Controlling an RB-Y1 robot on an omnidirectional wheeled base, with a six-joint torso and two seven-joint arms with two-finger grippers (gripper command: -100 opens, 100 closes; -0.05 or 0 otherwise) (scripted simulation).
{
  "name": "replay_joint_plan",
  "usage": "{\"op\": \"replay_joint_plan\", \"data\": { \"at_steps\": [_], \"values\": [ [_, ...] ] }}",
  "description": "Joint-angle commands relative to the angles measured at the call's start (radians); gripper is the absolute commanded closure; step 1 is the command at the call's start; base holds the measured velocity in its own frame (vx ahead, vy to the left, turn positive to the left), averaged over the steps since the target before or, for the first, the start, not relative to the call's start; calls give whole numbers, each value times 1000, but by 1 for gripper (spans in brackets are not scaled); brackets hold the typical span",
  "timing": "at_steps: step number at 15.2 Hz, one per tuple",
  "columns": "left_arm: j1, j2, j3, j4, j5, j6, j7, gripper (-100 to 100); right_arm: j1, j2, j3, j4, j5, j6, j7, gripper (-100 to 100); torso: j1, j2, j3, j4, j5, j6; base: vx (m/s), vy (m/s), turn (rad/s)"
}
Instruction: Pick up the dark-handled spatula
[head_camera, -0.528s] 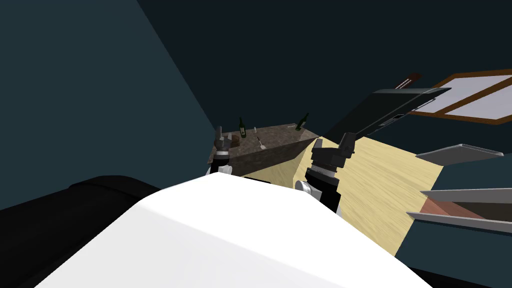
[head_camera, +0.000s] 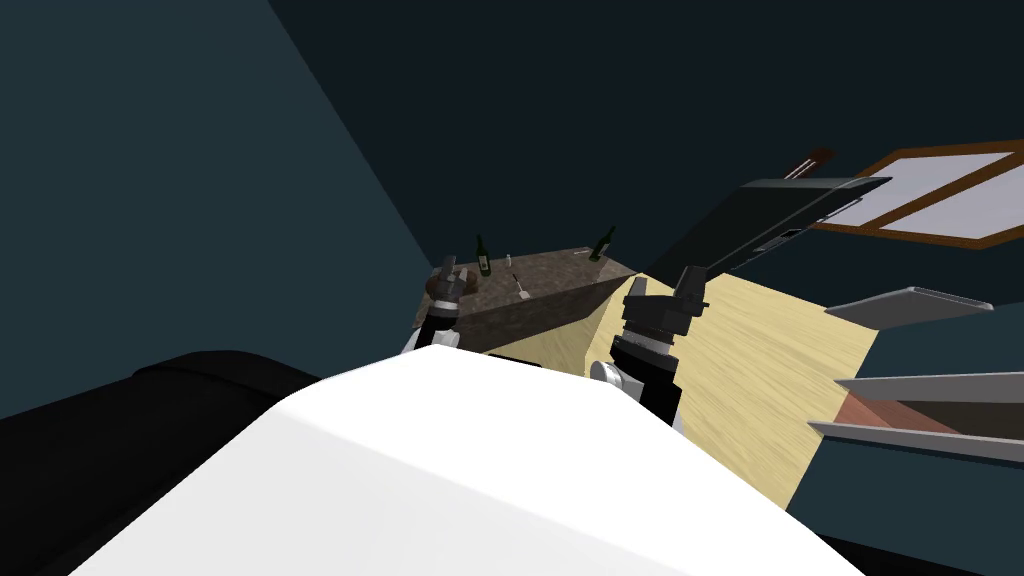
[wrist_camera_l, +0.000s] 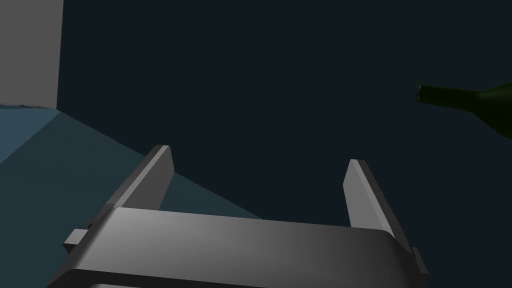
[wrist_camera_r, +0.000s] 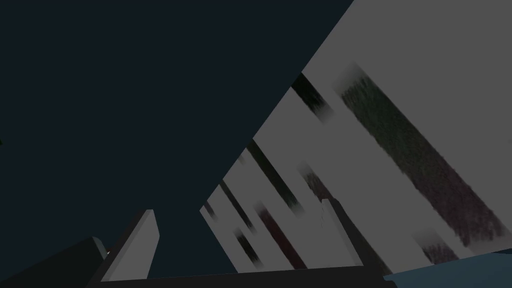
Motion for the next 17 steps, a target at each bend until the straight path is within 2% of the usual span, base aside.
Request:
{"op": "replay_joint_plan", "data": {
  "at_steps": [1,2,3,4,5,6,7,8,9,11,12,13,14,16,17],
  "values": [
    [-20,50,-2,16,8,43,-15,-100,0,0,0,0,0,0,0,0,0,0,0,0,0,0,16,-23,-22],
    [-20,50,-2,16,8,43,-15,-100,0,0,0,0,0,0,0,0,0,0,0,0,0,0,17,-24,-19],
    [-36,82,-4,27,14,79,-27,-100,0,0,0,0,0,0,0,0,0,0,0,0,0,0,23,-29,-29],
    [-36,82,-4,27,14,79,-27,-100,0,0,0,0,0,0,0,0,0,0,0,0,0,0,23,-29,-21],
    [-53,112,-6,39,21,114,-40,-100,0,0,0,0,0,0,0,0,-1,-1,0,0,0,0,24,-32,-28],
    [-53,112,-6,39,21,120,-40,-100,0,0,0,0,0,0,0,0,-1,-1,0,0,0,0,24,-32,-20],
    [-72,140,-8,52,29,148,-55,-100,0,0,0,0,0,0,0,0,-1,-1,-1,0,0,0,26,-36,-24],
    [-72,140,-8,52,29,165,-55,-100,0,0,0,0,0,0,0,0,-1,-1,-1,0,0,0,27,-37,-25],
    [-93,166,-11,67,38,188,-72,-100,0,0,0,0,0,0,0,0,-1,-1,-1,0,0,0,31,-41,-40],
    [-93,166,-11,67,38,213,-72,-100,0,0,0,0,0,0,0,0,-1,-1,-1,0,0,0,26,-31,-17],
    [-115,191,-14,82,47,247,-89,-100,0,0,0,0,0,0,0,0,-1,-1,-1,0,0,0,30,-30,-24],
    [-115,191,-14,82,47,265,-89,-100,0,0,0,0,0,0,0,0,-1,-1,-1,0,0,0,30,-33,-29],
    [-138,213,-17,99,57,290,-107,-100,0,0,0,0,0,0,0,0,-1,-1,-1,0,0,0,35,-37,-44],
    [-138,213,-17,99,57,320,-107,-100,0,0,0,0,0,0,0,0,-1,-2,-1,0,0,0,28,-31,-20],
    [-162,235,-20,116,67,348,-127,-100,0,0,0,0,0,0,0,0,-1,-1,-1,0,0,0,26,-34,-25]
  ]
}}
